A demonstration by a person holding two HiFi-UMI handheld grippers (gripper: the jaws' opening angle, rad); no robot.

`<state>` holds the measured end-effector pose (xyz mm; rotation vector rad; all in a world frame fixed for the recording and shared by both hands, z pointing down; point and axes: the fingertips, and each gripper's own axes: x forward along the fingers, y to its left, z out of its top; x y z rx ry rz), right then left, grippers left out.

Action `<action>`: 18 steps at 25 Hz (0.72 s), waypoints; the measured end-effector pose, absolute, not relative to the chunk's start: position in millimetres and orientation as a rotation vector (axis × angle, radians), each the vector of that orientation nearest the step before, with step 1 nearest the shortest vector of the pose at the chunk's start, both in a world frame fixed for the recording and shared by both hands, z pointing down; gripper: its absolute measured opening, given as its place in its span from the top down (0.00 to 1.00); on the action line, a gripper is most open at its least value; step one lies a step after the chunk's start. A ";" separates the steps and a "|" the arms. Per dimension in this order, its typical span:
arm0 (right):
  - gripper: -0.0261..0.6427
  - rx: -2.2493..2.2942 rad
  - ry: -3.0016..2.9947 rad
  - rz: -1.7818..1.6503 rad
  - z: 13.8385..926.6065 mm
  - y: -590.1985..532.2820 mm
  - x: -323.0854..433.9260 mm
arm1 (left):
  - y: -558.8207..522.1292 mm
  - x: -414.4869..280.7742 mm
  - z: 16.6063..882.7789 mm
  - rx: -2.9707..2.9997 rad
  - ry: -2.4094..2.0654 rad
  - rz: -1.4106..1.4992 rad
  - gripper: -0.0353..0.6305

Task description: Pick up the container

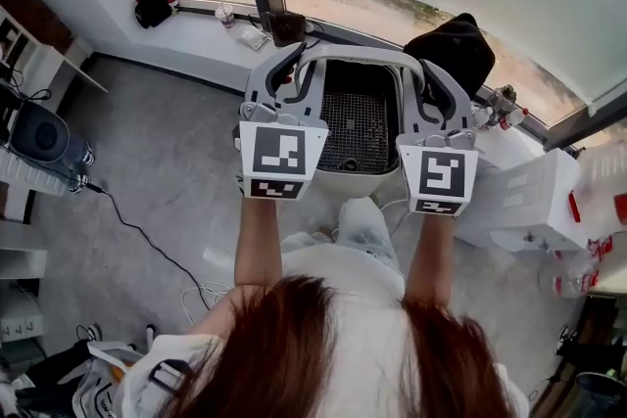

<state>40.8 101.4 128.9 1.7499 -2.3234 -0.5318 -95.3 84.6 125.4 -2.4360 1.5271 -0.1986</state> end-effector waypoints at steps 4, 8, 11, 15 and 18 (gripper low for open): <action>0.86 1.753 -2.333 -0.538 126.7 102.3 45.1 | 85.3 -90.6 122.5 -2.434 1.526 -0.188 0.82; 0.86 1.750 -2.343 -0.547 120.8 102.6 50.5 | 85.7 -84.9 115.5 -2.423 1.526 -0.186 0.82; 0.86 1.745 -2.353 -0.558 116.1 102.9 56.0 | 86.6 -79.4 110.3 -2.412 1.537 -0.177 0.82; 0.86 1.740 -2.360 -0.560 112.5 105.5 68.7 | 89.9 -67.0 106.8 -2.404 1.549 -0.182 0.82; 0.86 1.730 -2.360 -0.561 108.1 107.1 80.4 | 90.8 -55.1 103.4 -2.408 1.561 -0.192 0.82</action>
